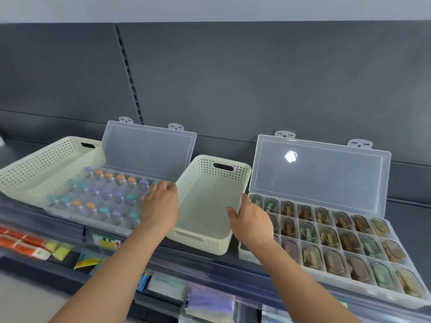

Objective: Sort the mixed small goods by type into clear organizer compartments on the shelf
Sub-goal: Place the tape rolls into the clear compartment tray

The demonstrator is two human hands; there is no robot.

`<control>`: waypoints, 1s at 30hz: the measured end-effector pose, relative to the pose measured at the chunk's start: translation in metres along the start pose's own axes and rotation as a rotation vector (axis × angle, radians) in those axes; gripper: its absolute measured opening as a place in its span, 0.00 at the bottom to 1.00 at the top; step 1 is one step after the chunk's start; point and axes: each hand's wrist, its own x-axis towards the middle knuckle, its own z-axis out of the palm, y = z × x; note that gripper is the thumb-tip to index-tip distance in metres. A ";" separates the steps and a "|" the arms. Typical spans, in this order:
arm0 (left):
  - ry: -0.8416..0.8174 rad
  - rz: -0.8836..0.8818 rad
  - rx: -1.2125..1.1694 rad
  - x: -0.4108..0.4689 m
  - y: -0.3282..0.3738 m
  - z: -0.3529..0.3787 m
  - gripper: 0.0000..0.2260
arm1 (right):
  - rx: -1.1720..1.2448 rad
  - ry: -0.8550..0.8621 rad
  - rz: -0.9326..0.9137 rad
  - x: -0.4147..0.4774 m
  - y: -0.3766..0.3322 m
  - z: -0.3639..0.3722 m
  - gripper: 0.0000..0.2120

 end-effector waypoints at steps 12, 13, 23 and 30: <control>0.089 -0.036 -0.400 0.006 -0.014 -0.016 0.16 | 0.240 0.145 -0.021 0.005 -0.011 -0.014 0.21; 0.119 -0.041 -0.428 0.004 -0.015 -0.024 0.15 | 0.262 0.169 -0.045 0.004 -0.014 -0.019 0.22; 0.360 -0.143 -0.544 -0.030 -0.054 -0.084 0.15 | 0.373 0.226 -0.308 -0.006 -0.063 -0.046 0.14; 0.429 -0.243 -0.521 -0.053 -0.124 -0.092 0.17 | 0.429 0.153 -0.424 -0.007 -0.124 -0.019 0.13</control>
